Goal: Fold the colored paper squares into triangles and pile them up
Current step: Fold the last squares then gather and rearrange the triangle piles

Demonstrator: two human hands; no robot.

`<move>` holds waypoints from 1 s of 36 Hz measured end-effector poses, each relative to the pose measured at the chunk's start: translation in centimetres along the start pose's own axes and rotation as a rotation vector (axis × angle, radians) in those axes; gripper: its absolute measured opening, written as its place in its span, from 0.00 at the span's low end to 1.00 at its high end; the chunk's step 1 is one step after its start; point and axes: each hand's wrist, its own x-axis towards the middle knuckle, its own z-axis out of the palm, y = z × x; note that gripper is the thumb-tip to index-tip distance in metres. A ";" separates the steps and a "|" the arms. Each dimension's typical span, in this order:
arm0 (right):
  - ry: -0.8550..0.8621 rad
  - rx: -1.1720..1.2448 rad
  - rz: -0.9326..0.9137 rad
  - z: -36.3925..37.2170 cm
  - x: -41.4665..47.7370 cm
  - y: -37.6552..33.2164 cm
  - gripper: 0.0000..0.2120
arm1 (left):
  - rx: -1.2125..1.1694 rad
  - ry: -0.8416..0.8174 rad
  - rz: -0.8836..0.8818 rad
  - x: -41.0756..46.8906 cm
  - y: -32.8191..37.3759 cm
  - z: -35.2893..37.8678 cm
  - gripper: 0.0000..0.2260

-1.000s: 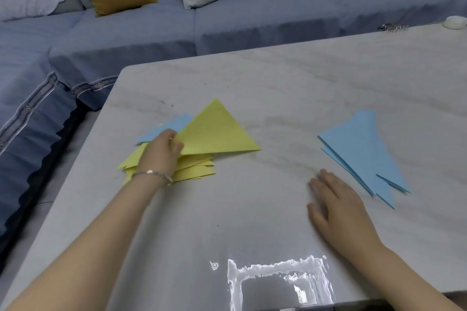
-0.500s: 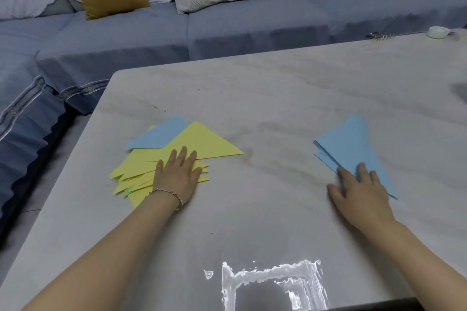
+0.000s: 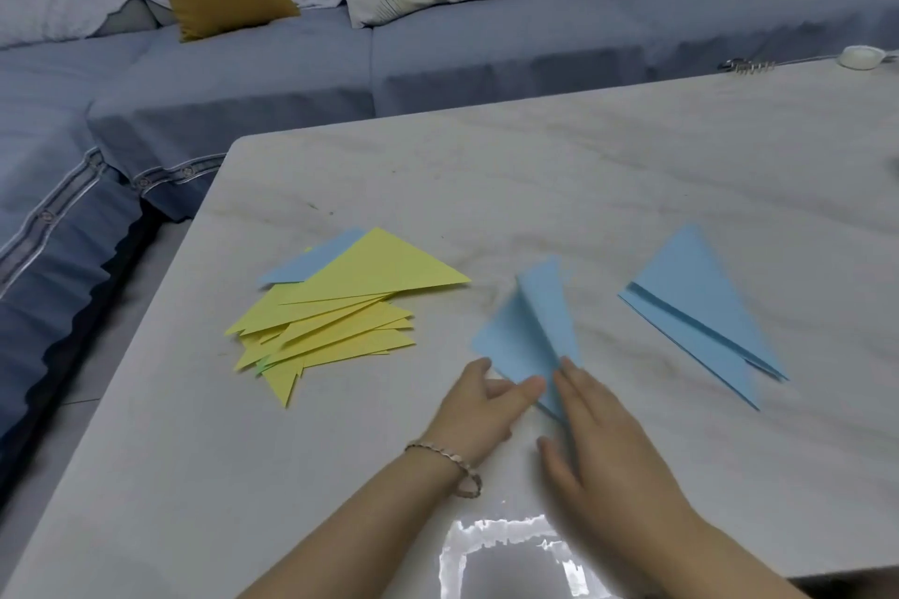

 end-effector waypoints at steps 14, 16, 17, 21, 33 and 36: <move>-0.180 0.176 -0.249 0.3 -0.8 0.3 0.12 | 0.135 0.228 0.147 2.6 -0.9 -0.6 0.17; -0.179 0.193 -0.259 0.1 -0.7 0.8 0.13 | 0.195 0.242 0.201 3.0 -0.7 -1.2 0.17; -0.163 0.204 -0.258 0.1 -0.6 1.0 0.13 | 0.241 0.250 0.247 3.0 -0.3 -1.6 0.18; -0.046 0.201 -0.224 0.2 0.1 1.9 0.17 | 0.495 0.237 0.398 3.5 0.7 -4.1 0.23; -0.286 -0.117 -0.133 3.5 0.7 1.8 0.31 | 1.169 0.030 0.601 1.3 -4.9 -3.5 0.21; -0.217 -0.107 -0.126 3.6 1.0 1.1 0.31 | 1.326 0.063 0.615 1.0 -7.0 -3.4 0.20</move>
